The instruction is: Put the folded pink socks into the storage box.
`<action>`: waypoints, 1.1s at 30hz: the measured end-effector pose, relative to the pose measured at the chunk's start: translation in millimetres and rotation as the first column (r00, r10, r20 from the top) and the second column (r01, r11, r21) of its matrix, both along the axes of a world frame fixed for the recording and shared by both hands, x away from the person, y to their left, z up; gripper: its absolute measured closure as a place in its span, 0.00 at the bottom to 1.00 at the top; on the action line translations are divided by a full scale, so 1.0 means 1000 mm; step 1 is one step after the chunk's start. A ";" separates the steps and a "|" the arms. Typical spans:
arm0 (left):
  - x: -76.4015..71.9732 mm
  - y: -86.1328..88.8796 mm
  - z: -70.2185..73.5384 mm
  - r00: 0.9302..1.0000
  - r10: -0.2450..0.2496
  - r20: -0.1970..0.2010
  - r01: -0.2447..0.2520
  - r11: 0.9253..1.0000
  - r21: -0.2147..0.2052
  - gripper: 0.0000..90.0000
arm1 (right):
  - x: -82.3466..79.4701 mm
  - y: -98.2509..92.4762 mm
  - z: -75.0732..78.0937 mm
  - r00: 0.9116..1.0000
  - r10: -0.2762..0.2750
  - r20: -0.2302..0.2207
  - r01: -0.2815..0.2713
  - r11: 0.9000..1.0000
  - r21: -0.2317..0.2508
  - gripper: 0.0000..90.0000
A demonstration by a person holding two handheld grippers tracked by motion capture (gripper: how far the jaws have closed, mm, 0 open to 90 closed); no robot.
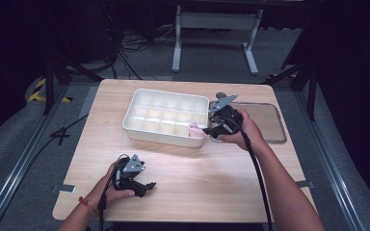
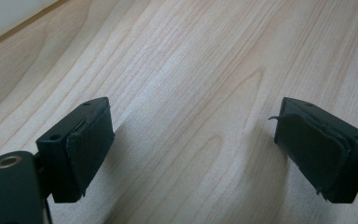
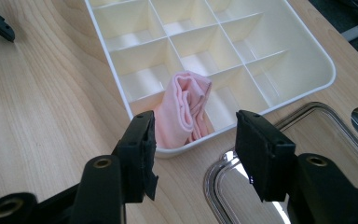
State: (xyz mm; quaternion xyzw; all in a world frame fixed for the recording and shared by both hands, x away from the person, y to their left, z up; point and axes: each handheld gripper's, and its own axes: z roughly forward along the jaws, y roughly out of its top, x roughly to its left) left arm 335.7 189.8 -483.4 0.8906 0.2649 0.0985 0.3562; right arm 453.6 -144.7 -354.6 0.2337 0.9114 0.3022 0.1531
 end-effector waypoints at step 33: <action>0.000 0.000 0.000 1.000 0.005 -0.001 -0.005 1.000 0.001 0.13 | -0.041 -0.036 -0.007 0.997 -0.020 0.080 0.024 0.998 -0.054 0.43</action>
